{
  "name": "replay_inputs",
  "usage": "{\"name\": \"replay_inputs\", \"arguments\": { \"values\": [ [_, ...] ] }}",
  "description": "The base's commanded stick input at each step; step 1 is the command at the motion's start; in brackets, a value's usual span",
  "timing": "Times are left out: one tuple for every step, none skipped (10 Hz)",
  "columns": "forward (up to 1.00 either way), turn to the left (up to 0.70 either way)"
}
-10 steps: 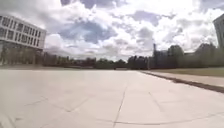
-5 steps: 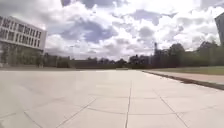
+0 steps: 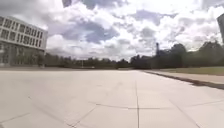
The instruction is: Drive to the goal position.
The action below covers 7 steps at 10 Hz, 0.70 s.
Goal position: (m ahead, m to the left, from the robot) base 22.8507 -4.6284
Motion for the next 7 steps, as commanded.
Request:
{"name": "replay_inputs", "arguments": {
  "values": [
    [1.00,0.00],
    [1.00,0.00],
    [1.00,0.00],
    [1.00,0.00],
    [1.00,0.00],
    [1.00,0.00],
    [1.00,0.00]
  ]
}}
